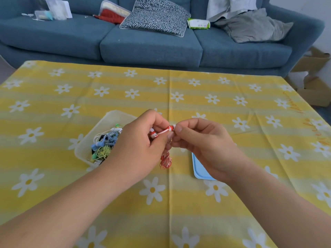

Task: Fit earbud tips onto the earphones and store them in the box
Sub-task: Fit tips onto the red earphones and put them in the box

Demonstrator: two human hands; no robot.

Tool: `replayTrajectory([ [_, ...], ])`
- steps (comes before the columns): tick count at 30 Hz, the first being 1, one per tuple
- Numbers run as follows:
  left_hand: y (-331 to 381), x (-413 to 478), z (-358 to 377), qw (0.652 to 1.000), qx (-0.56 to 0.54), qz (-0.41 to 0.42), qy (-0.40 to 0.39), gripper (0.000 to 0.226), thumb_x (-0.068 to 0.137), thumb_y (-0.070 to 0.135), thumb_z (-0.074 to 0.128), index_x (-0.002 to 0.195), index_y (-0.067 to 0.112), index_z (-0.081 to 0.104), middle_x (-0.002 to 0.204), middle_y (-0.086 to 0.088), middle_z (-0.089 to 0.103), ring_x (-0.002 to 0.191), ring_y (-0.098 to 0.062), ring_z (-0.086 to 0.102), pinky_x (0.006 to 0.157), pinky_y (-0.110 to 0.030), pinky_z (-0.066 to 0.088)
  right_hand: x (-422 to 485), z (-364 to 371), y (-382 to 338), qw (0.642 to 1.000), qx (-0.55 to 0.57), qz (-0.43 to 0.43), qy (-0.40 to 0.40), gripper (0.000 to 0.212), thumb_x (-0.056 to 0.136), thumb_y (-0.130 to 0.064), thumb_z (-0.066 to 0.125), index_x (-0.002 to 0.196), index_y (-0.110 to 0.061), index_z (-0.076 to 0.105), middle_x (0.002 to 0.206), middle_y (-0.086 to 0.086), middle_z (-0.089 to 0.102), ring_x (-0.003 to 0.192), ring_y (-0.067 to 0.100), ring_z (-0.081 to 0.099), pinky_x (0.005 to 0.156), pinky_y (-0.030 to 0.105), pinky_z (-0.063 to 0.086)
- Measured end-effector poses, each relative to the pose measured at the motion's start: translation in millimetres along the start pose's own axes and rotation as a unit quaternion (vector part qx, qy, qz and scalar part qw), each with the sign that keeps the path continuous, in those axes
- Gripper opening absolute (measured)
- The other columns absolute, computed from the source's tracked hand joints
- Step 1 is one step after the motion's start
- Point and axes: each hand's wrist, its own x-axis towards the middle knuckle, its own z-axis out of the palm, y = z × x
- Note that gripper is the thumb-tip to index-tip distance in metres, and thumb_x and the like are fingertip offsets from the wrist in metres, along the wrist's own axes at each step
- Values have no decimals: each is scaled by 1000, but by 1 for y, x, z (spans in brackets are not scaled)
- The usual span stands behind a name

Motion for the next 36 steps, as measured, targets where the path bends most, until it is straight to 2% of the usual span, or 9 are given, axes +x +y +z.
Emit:
replayTrajectory([
  [5,3,-2,0,1000,25,18,-2,16,94,11,70,90,25,64,75,8,73,67,-14,74,67,-44,62,0,-2,-1,999,39,17,7,24,78,-2,71,101,6,69,84,22,73,73,28,72,74,34,60],
  [12,8,-2,1,997,58,40,11,16,93,14,72,88,28,65,73,16,70,66,-8,71,66,-34,58,-2,1,0,994,97,59,-4,34,81,-4,68,113,10,68,91,23,73,80,29,72,77,35,61],
  [16,7,-2,1,998,57,33,9,13,94,14,71,89,26,67,75,16,71,68,-6,72,66,-34,59,-2,1,0,991,113,73,1,30,81,-4,69,110,6,71,94,23,74,83,30,73,83,37,62],
  [23,4,1,1,999,45,23,14,14,95,14,69,91,27,68,76,14,70,65,-9,72,66,-40,62,-1,3,0,990,114,79,29,17,72,-2,72,89,-3,75,79,14,75,68,22,73,72,32,62],
  [26,3,2,2,999,38,19,15,16,95,14,69,90,29,68,78,10,70,65,-12,72,65,-43,62,0,2,0,990,118,81,19,10,73,-2,73,81,-5,76,78,13,73,70,22,72,73,32,63],
  [31,3,2,1,999,44,16,3,15,95,14,69,91,28,69,77,13,70,66,-8,71,67,-39,61,0,-2,2,992,99,80,-22,7,80,-3,68,86,-1,71,80,12,73,72,19,72,75,30,61],
  [36,2,1,1,999,44,5,2,13,95,15,69,91,28,69,75,10,70,66,-10,71,67,-39,61,3,-6,6,997,46,58,-33,17,83,-9,69,96,2,67,85,16,69,74,21,67,73,31,59],
])
